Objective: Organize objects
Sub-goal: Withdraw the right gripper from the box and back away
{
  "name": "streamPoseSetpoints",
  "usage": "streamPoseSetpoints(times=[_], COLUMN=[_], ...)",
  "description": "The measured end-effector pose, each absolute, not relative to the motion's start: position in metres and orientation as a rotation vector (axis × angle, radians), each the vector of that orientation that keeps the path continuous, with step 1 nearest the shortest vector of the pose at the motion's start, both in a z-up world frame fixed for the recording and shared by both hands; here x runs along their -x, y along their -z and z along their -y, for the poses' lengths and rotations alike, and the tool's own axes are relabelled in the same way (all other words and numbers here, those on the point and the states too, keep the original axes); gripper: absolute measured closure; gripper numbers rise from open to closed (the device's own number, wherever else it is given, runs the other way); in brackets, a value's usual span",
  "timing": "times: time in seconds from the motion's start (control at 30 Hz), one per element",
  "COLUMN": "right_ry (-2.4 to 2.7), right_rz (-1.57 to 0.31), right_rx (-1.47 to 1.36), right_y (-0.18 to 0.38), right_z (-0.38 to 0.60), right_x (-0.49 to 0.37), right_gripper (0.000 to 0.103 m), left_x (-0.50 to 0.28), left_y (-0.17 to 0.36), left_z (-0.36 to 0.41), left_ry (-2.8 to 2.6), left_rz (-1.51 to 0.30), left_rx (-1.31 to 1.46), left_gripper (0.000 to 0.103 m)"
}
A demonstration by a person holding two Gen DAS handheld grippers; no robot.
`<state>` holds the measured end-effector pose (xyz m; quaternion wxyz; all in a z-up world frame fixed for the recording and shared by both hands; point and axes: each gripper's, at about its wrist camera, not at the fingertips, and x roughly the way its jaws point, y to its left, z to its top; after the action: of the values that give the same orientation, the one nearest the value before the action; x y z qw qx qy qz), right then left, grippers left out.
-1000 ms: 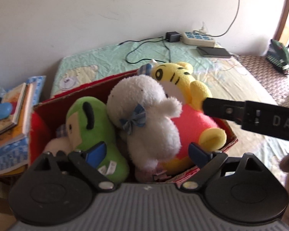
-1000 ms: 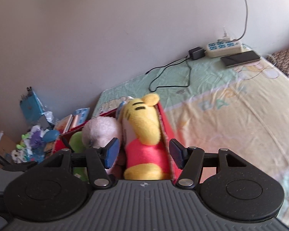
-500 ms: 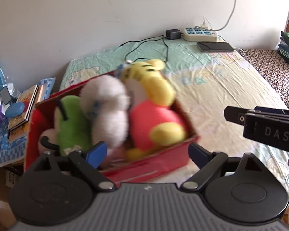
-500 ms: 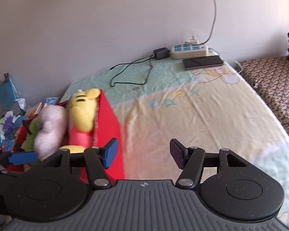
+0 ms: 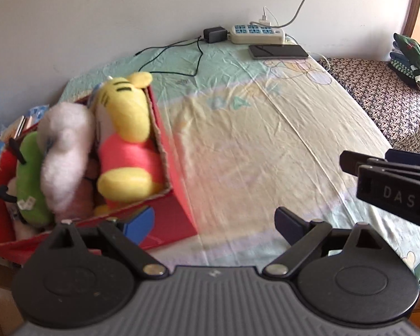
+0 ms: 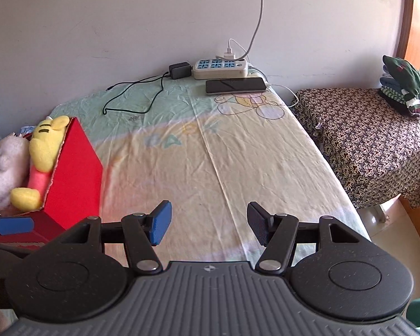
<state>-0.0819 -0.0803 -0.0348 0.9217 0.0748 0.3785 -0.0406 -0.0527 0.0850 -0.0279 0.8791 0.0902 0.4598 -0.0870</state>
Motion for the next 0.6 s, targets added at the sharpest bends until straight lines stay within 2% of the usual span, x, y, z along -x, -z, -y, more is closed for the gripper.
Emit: streamPoseSetpoints(times=[0.6], right_ry=[0.048], right_rz=[-0.861], right_rx=[-0.175], right_y=[0.052], right_z=[0.094], right_x=[0.069], right_gripper=[0.040], left_x=[0.054], left_y=[0.050], left_z=[-0.070], left_ry=[0.058], left_rz=[-1.047], left_rx=[-0.192], left_gripper=[0.010])
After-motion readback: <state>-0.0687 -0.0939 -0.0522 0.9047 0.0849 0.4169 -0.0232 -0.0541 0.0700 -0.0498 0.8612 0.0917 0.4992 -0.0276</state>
